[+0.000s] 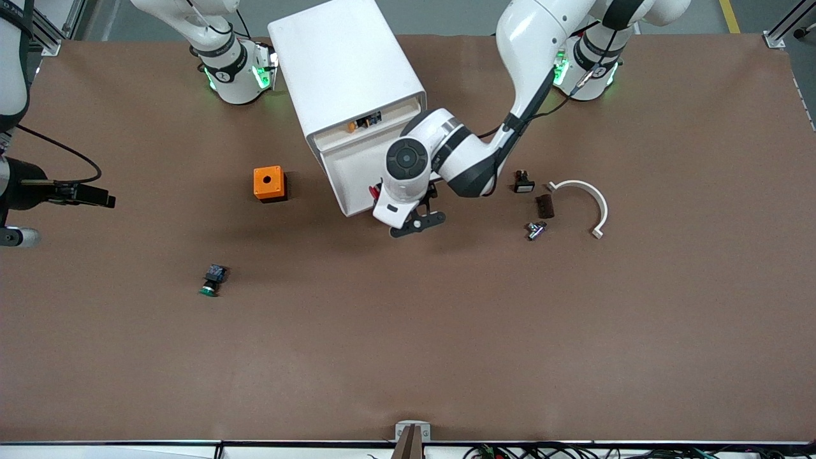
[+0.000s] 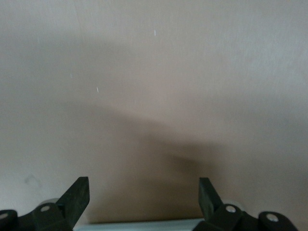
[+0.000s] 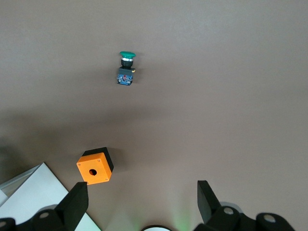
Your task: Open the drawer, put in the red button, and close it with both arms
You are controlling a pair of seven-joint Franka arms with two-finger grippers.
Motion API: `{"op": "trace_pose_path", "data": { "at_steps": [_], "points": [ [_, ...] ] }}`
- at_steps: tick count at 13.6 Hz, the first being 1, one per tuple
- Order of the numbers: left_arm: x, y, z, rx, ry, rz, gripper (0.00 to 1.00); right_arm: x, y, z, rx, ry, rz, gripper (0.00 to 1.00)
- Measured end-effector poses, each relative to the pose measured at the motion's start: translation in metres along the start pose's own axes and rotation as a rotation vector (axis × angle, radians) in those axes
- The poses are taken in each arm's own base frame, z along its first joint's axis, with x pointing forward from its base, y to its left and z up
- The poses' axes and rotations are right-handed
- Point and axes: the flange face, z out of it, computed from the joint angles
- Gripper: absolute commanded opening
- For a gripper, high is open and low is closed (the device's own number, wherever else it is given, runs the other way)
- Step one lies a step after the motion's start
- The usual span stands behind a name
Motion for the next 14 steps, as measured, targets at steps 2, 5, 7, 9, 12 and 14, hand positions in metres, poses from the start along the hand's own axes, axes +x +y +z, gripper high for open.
{"op": "trace_pose_path", "data": {
  "at_steps": [2,5,7,9,12,14],
  "points": [
    [-0.029,0.008,0.003,0.005,-0.019,-0.019,1.00,-0.001,-0.005,-0.008,-0.001,0.018,-0.004,1.00],
    [-0.071,0.016,-0.001,0.012,-0.055,-0.034,1.00,-0.003,-0.010,-0.028,-0.003,0.052,-0.012,1.00],
    [-0.094,0.019,-0.002,0.020,-0.075,-0.040,1.00,-0.005,-0.010,-0.036,-0.005,0.067,-0.012,1.00],
    [-0.110,0.021,0.000,0.026,-0.085,-0.035,1.00,-0.006,-0.009,-0.037,-0.005,0.062,-0.006,1.00],
    [-0.131,0.024,0.006,0.042,-0.068,-0.010,1.00,-0.007,-0.011,-0.033,-0.004,0.038,-0.002,1.00],
    [-0.133,0.024,0.006,0.045,-0.051,0.002,1.00,-0.010,-0.011,-0.037,-0.004,0.054,-0.002,1.00]
  ]
}}
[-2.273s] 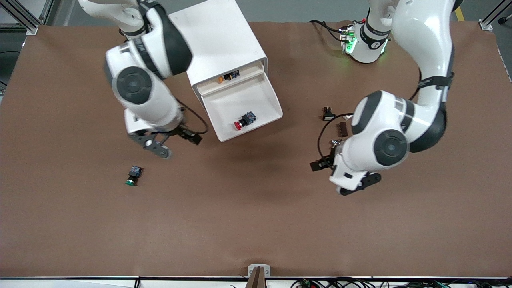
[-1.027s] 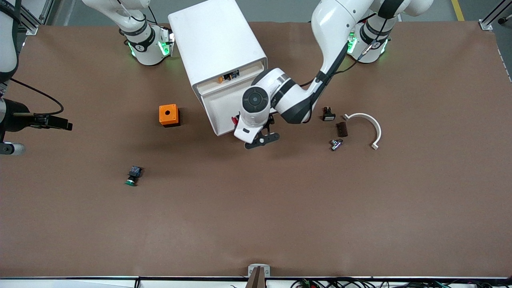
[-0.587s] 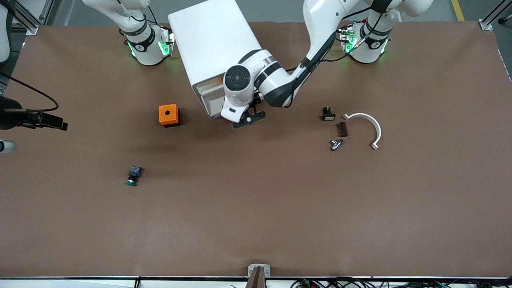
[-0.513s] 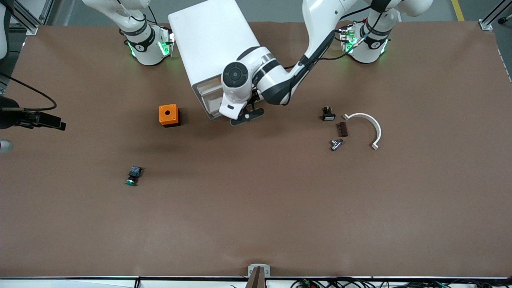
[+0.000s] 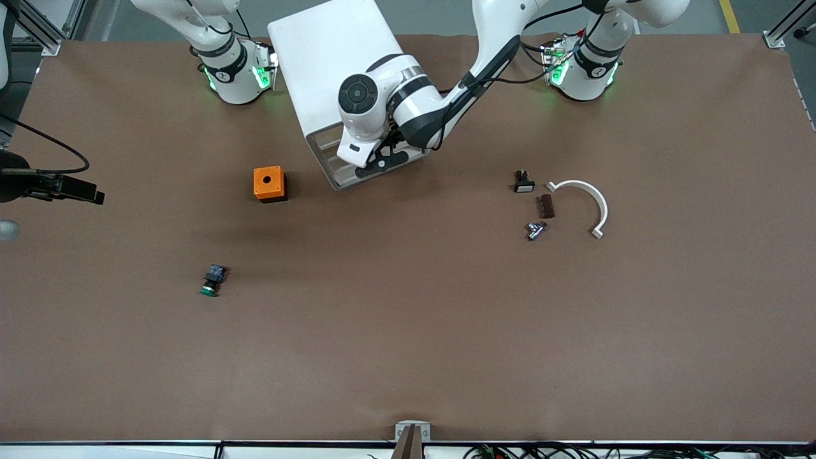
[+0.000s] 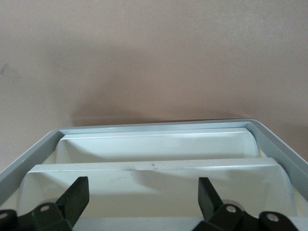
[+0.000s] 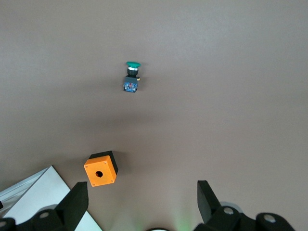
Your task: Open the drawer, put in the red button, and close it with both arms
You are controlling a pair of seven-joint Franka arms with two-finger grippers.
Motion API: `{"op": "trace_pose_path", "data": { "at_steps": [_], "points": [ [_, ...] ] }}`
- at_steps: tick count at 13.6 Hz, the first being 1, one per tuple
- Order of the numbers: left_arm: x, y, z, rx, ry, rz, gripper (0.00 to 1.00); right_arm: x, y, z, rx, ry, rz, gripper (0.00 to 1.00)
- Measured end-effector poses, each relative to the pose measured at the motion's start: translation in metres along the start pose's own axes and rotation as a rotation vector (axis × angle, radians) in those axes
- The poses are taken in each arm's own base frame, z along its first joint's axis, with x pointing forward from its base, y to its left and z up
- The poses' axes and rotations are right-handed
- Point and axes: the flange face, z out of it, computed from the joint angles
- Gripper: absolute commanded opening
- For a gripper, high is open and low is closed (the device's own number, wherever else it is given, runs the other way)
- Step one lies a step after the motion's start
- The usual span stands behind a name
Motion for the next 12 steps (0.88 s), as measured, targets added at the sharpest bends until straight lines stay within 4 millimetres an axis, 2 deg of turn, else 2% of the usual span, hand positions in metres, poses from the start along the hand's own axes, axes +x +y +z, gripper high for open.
{"op": "trace_pose_path", "data": {
  "at_steps": [3,4,5,7,10,12],
  "points": [
    [0.004,-0.001,-0.003,-0.004,0.004,-0.006,1.00,-0.022,0.001,-0.011,0.005,0.055,0.000,1.00],
    [0.016,-0.004,-0.011,-0.014,0.007,-0.024,1.00,-0.033,0.001,-0.017,0.007,0.073,-0.001,1.00],
    [0.038,-0.009,-0.023,-0.032,0.012,-0.057,1.00,-0.044,0.000,-0.023,0.008,0.092,-0.004,1.00],
    [0.104,-0.033,-0.061,-0.079,0.045,-0.142,1.00,-0.060,-0.005,-0.036,0.010,0.131,-0.015,1.00],
    [0.213,-0.098,-0.134,-0.145,0.144,-0.275,1.00,-0.075,-0.011,-0.051,0.010,0.166,-0.028,1.00],
    [0.265,-0.152,-0.177,-0.145,0.194,-0.312,1.00,-0.077,-0.011,-0.051,0.010,0.170,-0.029,1.00]
  ]
}}
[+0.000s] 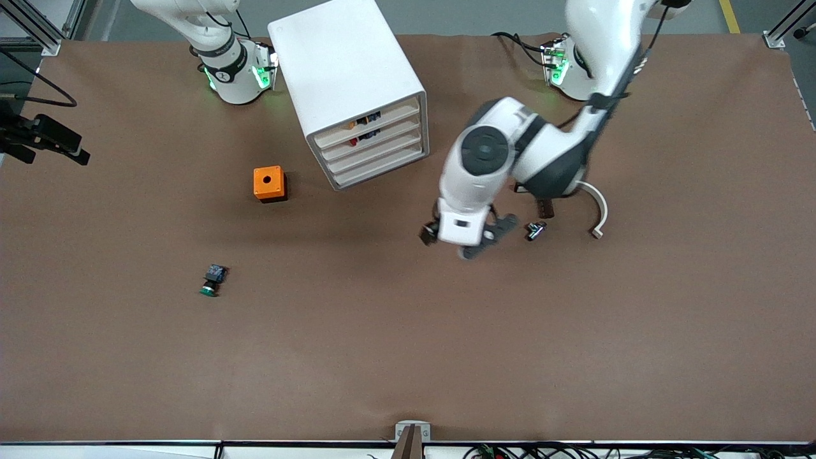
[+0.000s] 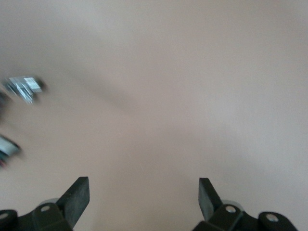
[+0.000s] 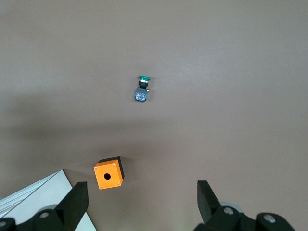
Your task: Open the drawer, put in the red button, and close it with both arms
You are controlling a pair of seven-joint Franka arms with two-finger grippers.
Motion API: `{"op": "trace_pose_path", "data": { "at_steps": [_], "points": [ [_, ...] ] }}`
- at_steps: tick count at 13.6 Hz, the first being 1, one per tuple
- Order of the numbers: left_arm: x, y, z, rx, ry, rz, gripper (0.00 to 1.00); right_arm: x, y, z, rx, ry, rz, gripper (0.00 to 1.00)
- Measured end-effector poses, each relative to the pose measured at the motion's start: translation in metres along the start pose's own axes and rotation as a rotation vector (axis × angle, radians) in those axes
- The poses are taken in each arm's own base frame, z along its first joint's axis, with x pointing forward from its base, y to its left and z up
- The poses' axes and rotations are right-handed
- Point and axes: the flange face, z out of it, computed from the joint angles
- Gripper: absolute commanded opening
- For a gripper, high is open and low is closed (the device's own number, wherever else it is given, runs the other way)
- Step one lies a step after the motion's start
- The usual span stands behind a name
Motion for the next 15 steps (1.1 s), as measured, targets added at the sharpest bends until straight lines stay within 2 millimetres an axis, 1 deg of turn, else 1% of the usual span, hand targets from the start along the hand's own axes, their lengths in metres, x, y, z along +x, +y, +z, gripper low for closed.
{"op": "trace_pose_path", "data": {
  "at_steps": [2,4,7,8,9,10,13,15],
  "points": [
    [0.057,-0.033,-0.036,-0.003,0.026,-0.006,1.00,0.002,0.001,0.009,-0.001,0.002,-0.015,1.00],
    [0.104,-0.071,-0.071,0.003,0.043,0.012,1.00,0.004,0.004,0.019,-0.005,-0.001,-0.039,1.00],
    [0.163,-0.140,-0.128,0.023,0.063,0.094,1.00,0.004,0.009,0.023,-0.030,-0.007,-0.053,1.00],
    [0.177,-0.162,-0.145,0.028,0.069,0.129,1.00,0.004,0.009,0.023,-0.033,-0.007,-0.054,1.00],
    [0.188,-0.183,-0.162,0.035,0.075,0.162,1.00,0.004,0.009,0.023,-0.034,-0.007,-0.054,1.00],
    [0.193,-0.201,-0.177,0.046,0.075,0.194,1.00,0.004,0.009,0.022,-0.035,-0.007,-0.055,1.00],
    [0.189,-0.238,-0.213,0.081,0.071,0.322,1.00,0.003,0.009,0.023,-0.036,-0.007,-0.055,1.00],
    [0.185,-0.266,-0.232,0.102,0.073,0.416,1.00,0.003,0.009,0.023,-0.036,-0.008,-0.055,1.00]
  ]
}}
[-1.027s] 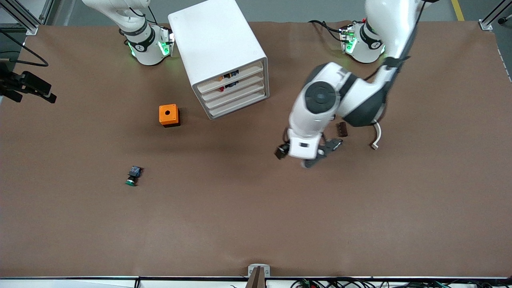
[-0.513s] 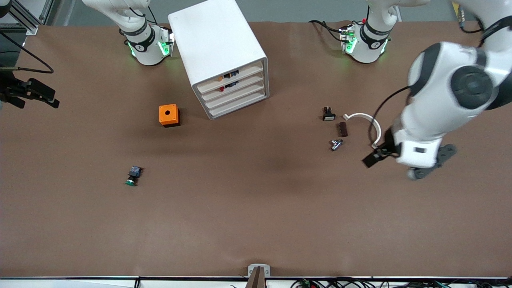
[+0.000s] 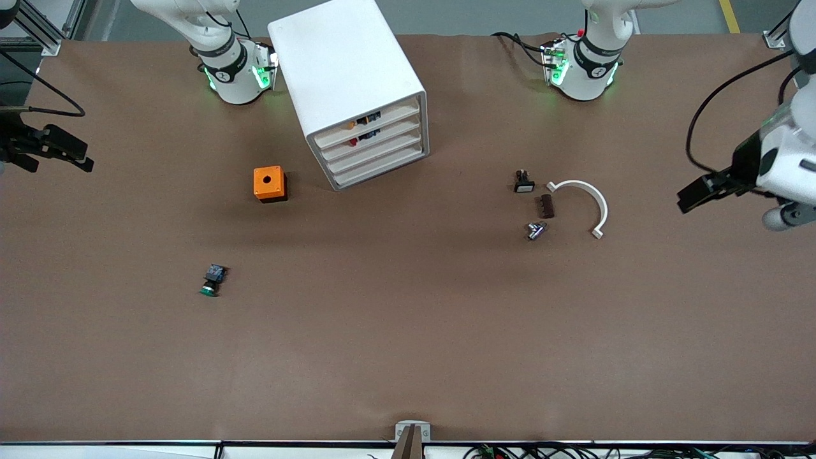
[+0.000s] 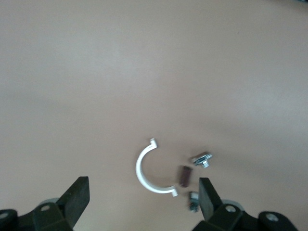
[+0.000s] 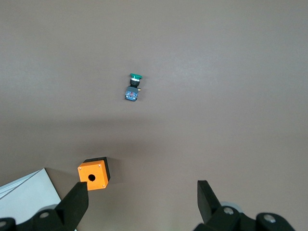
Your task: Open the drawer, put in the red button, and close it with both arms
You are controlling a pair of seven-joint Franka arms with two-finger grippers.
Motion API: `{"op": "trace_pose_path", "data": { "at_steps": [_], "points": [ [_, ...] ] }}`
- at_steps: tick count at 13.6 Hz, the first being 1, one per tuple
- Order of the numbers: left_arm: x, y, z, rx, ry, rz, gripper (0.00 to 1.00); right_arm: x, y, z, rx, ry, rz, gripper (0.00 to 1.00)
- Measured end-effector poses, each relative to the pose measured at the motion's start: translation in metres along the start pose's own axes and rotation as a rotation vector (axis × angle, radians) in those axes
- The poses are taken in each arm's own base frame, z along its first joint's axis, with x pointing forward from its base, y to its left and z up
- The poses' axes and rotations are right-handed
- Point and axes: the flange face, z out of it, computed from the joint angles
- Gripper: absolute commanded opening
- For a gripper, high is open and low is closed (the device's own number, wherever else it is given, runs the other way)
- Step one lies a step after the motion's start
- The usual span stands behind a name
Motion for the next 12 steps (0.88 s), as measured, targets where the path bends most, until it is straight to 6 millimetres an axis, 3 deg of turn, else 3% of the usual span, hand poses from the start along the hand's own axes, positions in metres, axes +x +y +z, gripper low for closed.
{"op": "trace_pose_path", "data": {
  "at_steps": [3,7,12],
  "points": [
    [-0.035,-0.023,-0.019,-0.007,0.009,0.052,1.00,0.000,0.000,0.000,0.000,0.000,0.000,1.00],
    [-0.082,-0.012,-0.028,-0.009,0.013,0.101,1.00,0.000,0.000,0.000,0.000,0.000,-0.001,1.00],
    [-0.083,-0.011,-0.022,-0.050,-0.011,0.111,1.00,0.000,-0.001,0.000,0.000,0.000,-0.003,1.00]
  ]
}}
